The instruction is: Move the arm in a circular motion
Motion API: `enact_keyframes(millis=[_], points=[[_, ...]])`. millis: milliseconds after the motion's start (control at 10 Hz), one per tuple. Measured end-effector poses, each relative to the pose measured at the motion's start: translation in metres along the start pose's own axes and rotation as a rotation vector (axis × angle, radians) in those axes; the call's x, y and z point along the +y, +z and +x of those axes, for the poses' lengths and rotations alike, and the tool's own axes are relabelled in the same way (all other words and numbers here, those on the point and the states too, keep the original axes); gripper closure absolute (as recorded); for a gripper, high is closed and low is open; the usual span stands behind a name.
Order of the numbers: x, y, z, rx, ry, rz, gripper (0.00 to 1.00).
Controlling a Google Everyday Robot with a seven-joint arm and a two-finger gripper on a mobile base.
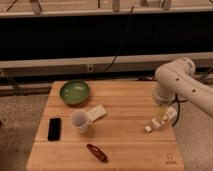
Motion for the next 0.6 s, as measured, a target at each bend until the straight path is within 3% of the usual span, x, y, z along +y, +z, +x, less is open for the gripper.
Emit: enact_keyframes(millis=[600], points=[[-0.019,0.003,-0.01,-0.004,-0.005,-0.008,0.2]])
